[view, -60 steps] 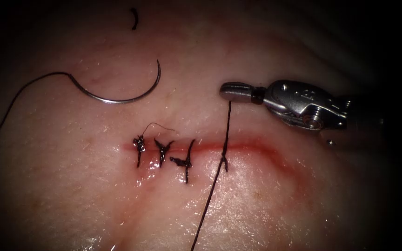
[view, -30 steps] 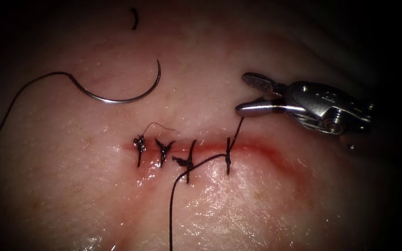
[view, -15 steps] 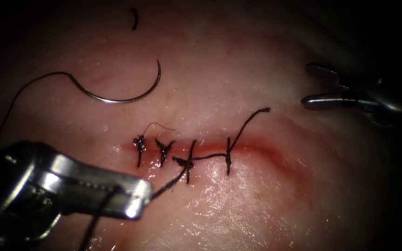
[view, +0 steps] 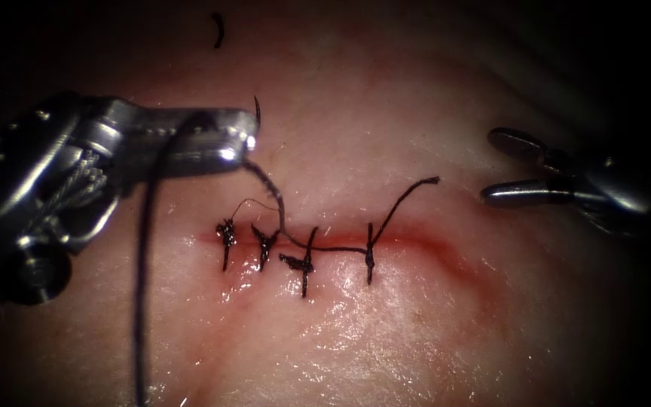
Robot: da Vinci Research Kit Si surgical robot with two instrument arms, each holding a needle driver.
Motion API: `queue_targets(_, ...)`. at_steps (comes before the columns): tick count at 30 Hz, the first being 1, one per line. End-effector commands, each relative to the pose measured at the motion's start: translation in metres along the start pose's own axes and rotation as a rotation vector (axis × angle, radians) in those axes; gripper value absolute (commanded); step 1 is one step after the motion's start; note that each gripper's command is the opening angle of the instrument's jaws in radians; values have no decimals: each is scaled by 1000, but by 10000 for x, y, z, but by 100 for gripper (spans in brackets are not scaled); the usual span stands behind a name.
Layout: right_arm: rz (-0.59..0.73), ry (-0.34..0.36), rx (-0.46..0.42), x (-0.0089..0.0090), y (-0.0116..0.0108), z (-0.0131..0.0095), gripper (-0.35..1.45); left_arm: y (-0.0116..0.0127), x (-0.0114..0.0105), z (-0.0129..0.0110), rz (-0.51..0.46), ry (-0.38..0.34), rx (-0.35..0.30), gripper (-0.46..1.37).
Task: Wound Closure
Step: Use the left tool to loop the suture once counter-clockwise around the right gripper
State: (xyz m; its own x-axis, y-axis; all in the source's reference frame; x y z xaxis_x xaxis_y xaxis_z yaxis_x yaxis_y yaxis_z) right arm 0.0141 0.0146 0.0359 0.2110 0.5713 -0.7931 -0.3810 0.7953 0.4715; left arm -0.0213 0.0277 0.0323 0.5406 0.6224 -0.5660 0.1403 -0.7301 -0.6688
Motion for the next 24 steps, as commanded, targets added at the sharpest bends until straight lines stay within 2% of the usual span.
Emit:
queue_targets(1, -7, -17, 1, -2, 1, 2, 98, -2, -1, -1, -1, -1, -6, -35)
queue_targets(6, -23, -60, 0, -19, 4, 13, 101, -12, -2, -5, -1, -2, 1, -35)
queue_targets(8, -35, -85, -6, -30, 5, 21, 105, -15, -2, -6, -1, -2, 2, -35)
queue_targets(14, -48, -86, -9, -44, 11, 26, 105, -21, -1, -8, -2, -3, 8, -35)
queue_targets(20, -41, -87, -14, -38, 10, 30, 99, -30, -5, -5, 1, -2, 16, -35)
queue_targets(22, -36, -75, -17, -32, 8, 35, 91, -32, -9, 0, -2, -10, 19, -35)
queue_targets(24, -29, -51, -16, -25, 6, 38, 69, -34, -13, 7, -3, -29, 19, -35)
